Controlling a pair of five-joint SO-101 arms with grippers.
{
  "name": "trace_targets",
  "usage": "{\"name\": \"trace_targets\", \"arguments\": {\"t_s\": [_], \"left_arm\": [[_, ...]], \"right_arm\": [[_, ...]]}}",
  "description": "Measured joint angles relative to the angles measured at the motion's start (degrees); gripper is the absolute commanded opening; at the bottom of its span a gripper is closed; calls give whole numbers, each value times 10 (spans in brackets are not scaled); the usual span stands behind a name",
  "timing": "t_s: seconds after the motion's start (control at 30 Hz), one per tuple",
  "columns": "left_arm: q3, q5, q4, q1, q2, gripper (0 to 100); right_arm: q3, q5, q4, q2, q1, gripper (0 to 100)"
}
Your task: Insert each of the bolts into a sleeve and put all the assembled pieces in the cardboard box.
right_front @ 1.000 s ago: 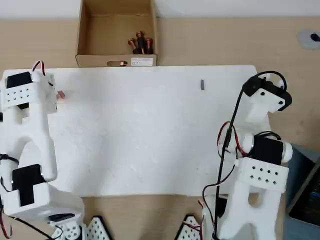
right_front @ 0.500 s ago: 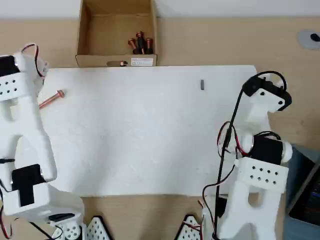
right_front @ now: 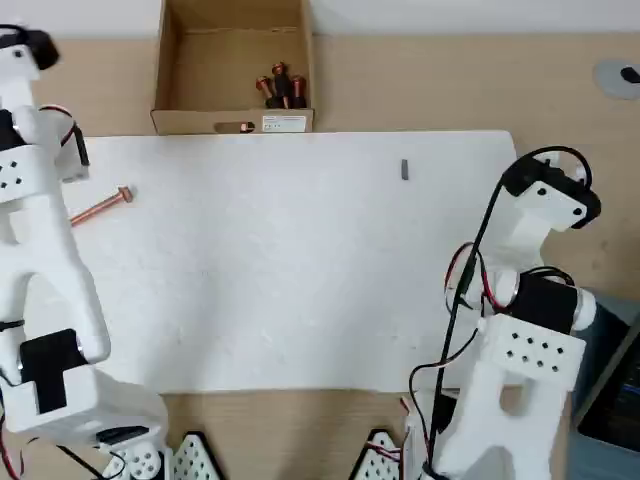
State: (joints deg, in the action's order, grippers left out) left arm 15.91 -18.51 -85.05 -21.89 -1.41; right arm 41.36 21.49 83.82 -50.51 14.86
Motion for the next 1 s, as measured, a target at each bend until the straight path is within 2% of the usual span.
{"name": "trace_targets", "arguments": {"t_s": [0.3,0.4,0.5,0.63,0.8,1.0], "left_arm": [[-7,-258,-4,2,-47,5],[9,-313,-4,2,-95,6],[58,-358,-39,2,-148,6],[155,-396,-102,9,-224,7],[267,-416,-135,11,-322,30],[330,-433,-148,12,-381,91]], "right_arm": [[0,-1,0,0,0,9],[0,-1,0,0,0,9],[0,-1,0,0,0,9],[0,-1,0,0,0,9],[0,-1,0,0,0,9],[0,-1,0,0,0,9]]}}
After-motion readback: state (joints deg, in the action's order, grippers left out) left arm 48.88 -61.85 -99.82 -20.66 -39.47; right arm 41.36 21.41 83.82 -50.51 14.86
